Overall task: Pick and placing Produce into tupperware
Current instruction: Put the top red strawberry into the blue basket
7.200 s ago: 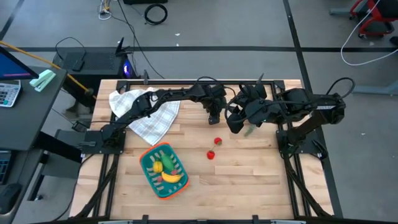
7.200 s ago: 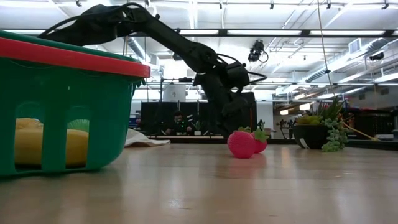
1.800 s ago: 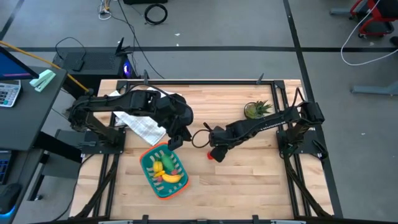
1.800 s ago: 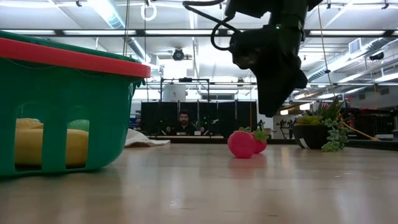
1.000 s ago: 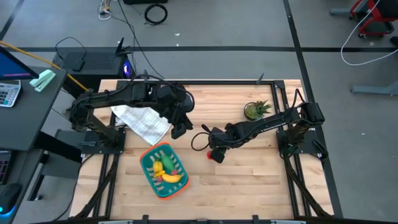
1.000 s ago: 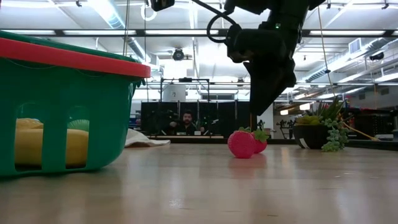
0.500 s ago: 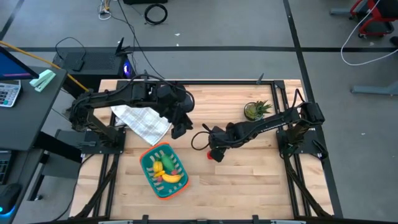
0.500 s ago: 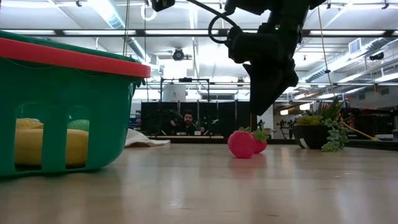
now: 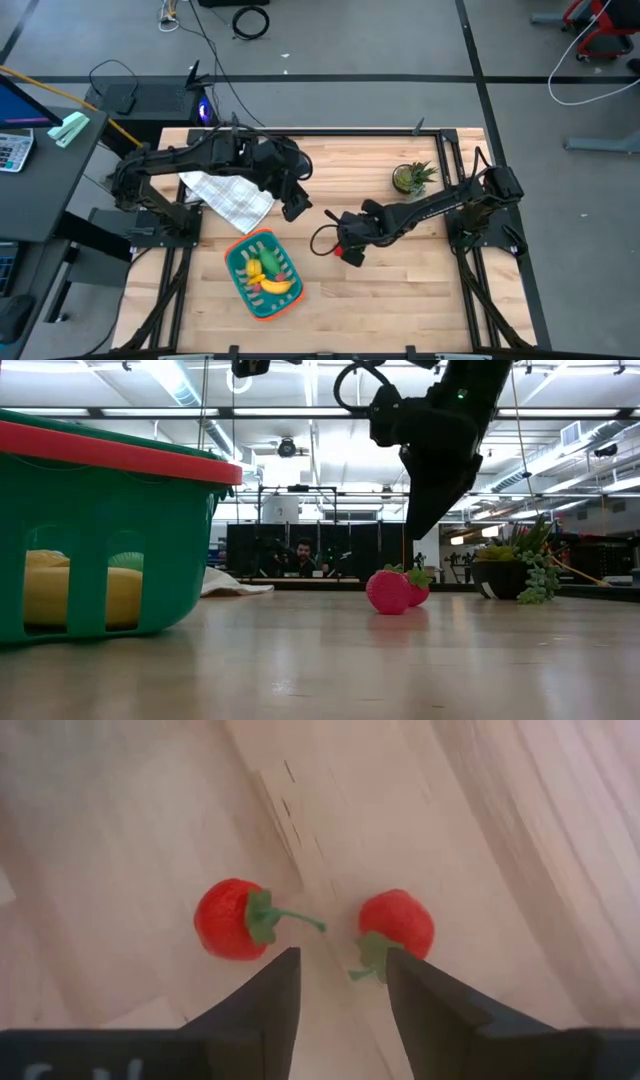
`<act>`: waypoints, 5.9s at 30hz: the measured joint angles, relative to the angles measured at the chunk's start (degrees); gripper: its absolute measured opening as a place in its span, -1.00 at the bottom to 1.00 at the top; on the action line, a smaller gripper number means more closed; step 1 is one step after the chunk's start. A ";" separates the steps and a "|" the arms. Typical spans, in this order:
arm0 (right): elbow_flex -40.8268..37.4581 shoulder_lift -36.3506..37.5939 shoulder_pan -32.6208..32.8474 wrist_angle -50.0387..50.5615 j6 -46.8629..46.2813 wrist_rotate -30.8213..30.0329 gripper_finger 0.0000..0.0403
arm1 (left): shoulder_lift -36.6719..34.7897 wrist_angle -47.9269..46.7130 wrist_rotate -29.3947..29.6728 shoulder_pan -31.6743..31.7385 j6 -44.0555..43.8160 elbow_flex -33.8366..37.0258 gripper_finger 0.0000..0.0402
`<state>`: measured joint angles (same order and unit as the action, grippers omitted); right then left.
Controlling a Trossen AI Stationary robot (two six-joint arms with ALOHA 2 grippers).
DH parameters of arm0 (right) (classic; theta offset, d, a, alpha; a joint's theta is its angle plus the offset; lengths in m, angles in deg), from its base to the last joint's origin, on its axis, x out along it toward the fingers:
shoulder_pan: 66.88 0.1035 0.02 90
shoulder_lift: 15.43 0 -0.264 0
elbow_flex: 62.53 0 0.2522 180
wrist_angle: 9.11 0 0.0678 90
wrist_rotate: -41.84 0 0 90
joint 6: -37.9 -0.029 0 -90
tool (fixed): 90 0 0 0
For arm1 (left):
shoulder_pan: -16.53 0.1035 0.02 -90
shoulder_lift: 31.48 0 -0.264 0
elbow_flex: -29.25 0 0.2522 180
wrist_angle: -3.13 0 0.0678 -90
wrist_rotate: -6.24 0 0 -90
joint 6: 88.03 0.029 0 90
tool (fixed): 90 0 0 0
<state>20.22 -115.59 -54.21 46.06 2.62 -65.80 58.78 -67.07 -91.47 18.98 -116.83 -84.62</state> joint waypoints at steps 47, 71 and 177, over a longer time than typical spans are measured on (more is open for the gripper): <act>-5.90 0.07 1.14 -6.76 4.96 0.10 0.01 | 0.00 0.00 2.14 -2.67 -2.90 0.00 -0.19; -5.90 0.04 0.85 -6.71 5.51 -2.60 -0.12 | 0.00 0.00 5.60 -2.67 0.99 0.02 -0.19; -7.76 3.45 -6.67 -6.35 30.35 3.81 0.06 | 0.02 0.46 5.57 -2.63 3.08 0.02 -0.19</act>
<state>12.46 -112.14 -60.88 39.71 32.97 -62.00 58.80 -66.61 -85.90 16.35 -113.75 -84.60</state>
